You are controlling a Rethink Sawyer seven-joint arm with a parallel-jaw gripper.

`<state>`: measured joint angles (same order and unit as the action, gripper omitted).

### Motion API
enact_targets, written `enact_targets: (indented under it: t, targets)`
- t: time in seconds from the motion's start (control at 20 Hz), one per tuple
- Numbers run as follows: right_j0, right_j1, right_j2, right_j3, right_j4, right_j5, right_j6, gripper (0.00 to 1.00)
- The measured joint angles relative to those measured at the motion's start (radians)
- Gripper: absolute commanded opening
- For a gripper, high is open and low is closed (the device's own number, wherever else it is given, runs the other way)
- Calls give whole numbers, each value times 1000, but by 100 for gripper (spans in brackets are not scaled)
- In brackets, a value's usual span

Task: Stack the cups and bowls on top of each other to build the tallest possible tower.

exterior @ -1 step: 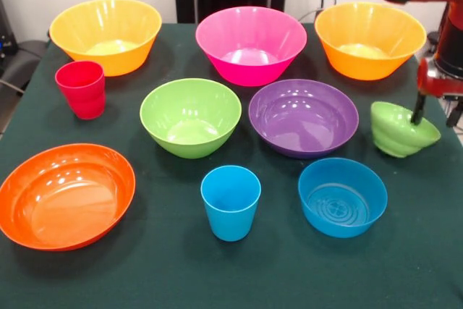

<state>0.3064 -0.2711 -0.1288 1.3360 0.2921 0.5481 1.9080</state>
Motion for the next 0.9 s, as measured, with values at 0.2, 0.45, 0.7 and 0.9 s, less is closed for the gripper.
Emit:
enact_targets:
  t: [0.2, 0.45, 0.7, 0.9]
  targets:
    - [20, 38, -8, -18, 0, -27, 20, 100]
    - [32, 46, -25, -31, 0, -31, 22, 100]
    - [32, 56, -40, -39, 0, -31, 22, 100]
    - [32, 55, -41, -38, 0, -31, 22, 100]
